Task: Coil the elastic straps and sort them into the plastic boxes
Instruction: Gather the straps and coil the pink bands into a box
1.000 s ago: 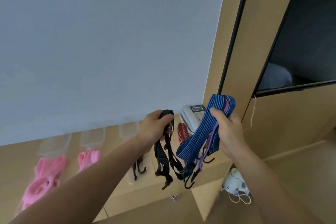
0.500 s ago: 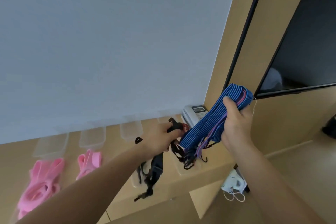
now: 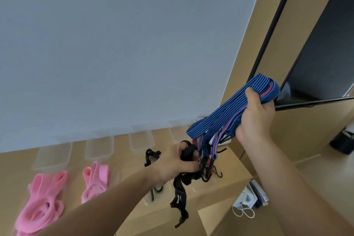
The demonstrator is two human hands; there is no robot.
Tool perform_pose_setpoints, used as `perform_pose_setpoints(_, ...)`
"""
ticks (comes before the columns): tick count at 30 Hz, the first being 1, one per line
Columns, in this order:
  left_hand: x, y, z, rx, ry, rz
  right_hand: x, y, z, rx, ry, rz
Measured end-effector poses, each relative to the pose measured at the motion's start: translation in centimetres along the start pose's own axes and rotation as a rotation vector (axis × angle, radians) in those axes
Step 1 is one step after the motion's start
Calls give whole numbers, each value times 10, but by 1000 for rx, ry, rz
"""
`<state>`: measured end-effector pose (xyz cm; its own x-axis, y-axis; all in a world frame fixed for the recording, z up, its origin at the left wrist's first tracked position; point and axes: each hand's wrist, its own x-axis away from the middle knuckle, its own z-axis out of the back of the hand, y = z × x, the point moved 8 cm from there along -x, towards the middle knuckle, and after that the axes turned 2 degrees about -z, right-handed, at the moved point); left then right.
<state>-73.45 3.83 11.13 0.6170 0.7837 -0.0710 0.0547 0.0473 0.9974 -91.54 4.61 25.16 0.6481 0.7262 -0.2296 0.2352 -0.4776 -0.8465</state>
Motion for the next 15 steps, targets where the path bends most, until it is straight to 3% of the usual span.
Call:
perform_pose_setpoints(7, 9, 1, 14, 55, 70, 0, 3, 20, -1, 89, -11, -70)
perform_pose_setpoints(15, 22, 21, 15, -272, -119, -3, 15, 29, -18, 111, -116, -80)
